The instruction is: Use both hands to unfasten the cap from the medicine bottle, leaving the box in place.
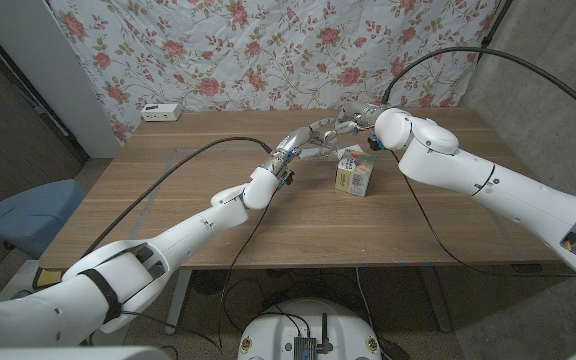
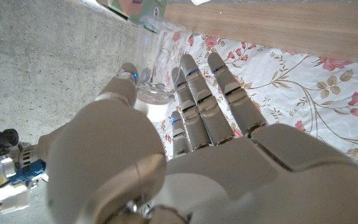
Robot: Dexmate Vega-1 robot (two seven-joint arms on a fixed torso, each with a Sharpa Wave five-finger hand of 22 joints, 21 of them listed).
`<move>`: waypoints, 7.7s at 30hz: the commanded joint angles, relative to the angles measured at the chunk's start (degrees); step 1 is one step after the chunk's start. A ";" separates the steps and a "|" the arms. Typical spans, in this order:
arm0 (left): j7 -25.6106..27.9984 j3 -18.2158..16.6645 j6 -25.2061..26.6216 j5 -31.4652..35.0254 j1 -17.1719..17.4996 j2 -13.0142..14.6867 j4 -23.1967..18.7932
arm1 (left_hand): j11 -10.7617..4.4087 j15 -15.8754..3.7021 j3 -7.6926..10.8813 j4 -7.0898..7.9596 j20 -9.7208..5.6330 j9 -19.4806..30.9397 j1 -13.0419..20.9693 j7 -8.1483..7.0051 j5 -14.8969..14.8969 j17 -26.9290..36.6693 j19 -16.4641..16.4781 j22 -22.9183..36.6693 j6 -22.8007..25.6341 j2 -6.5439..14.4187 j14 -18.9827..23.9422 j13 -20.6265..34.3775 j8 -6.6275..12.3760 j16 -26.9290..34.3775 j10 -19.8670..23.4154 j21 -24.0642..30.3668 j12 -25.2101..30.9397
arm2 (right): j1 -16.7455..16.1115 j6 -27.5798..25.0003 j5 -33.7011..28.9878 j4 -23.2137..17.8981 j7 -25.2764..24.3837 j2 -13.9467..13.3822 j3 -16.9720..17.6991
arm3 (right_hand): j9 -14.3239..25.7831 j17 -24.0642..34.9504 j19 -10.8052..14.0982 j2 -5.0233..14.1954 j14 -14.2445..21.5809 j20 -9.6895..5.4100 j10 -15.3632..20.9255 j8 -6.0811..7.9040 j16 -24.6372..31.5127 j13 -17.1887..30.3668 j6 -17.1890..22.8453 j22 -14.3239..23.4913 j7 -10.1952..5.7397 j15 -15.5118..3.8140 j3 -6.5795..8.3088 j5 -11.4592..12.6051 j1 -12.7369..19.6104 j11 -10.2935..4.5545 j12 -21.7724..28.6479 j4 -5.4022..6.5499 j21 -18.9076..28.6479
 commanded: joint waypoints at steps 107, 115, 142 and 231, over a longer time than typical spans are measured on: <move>0.07 1.13 -1.92 -0.48 -2.51 -1.33 4.28 | -3.33 -2.88 1.29 -0.27 -0.25 0.15 0.00 -0.13 0.14 0.05 -0.07 0.16 -0.05 0.58 0.17 0.12 0.10 0.04 3.69 0.00 0.25 | -0.45 0.94 1.97 0.71 0.04 -0.37 2.41 | -1.25 0.56 -0.69 -0.46 -1.68 0.96 -1.51 -2.98 -1.20 0.15 -9.01 0.21 1.38 1.87 -0.50 -0.30 -3.53 1.33 -1.67 1.81 -0.99; 0.06 1.30 -2.17 -0.44 -2.87 -1.58 4.81 | -3.40 -2.87 1.36 -0.28 -0.31 0.15 0.01 -0.13 0.13 0.05 -0.04 0.16 -0.10 0.56 0.21 0.12 0.09 0.05 3.61 0.01 0.22 | -0.14 0.48 1.13 0.43 0.22 -0.39 1.73 | -1.50 0.49 -1.11 -1.09 -2.06 1.39 -2.16 -3.86 -1.42 0.21 -10.57 0.22 2.14 2.32 -1.21 -0.36 -4.94 1.54 -1.79 2.18 -1.05; 0.09 1.50 -1.71 -0.50 -2.96 -1.82 4.87 | -3.40 -2.77 1.53 -0.28 -0.28 0.15 -0.04 -0.17 0.12 0.05 -0.07 0.17 0.00 0.53 0.26 0.13 0.14 0.06 3.65 0.00 0.24 | 0.63 -0.58 2.85 2.33 1.31 0.63 1.15 | -1.94 0.29 -2.19 -2.49 -3.30 2.76 -3.91 -5.26 -2.02 0.36 -12.52 0.25 4.25 4.32 -3.12 -0.23 -9.16 2.82 -1.88 3.25 -1.08; -0.07 1.95 -2.17 -1.05 -3.46 -2.28 6.06 | -3.34 -2.63 2.01 -0.24 -0.20 0.15 -0.33 -0.28 0.07 0.05 -0.18 0.17 0.35 0.33 0.13 0.14 0.21 0.05 3.74 -0.02 0.29 | -1.71 0.01 4.35 3.31 -5.70 1.66 2.35 | 0.96 0.98 1.61 0.28 1.40 -1.41 2.28 4.62 0.63 0.31 2.67 0.12 1.32 -0.71 -0.51 0.06 -2.79 0.58 -0.29 -0.07 -0.01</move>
